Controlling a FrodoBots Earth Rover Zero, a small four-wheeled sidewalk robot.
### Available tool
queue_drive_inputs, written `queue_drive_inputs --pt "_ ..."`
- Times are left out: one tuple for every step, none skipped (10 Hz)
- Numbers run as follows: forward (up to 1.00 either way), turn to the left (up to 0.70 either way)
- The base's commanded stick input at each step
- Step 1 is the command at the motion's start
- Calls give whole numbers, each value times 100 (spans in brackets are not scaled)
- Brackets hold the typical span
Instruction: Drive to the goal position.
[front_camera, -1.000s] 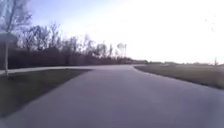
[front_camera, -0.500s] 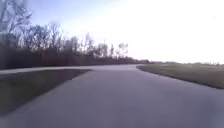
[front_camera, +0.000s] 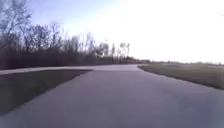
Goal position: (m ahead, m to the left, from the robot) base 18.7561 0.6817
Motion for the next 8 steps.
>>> queue_drive_inputs --pt "100 -14" --pt "100 -29" --pt "100 -36" --pt "100 -39" --pt "100 -39" --pt "100 -39" --pt "100 -39" --pt "100 -39"
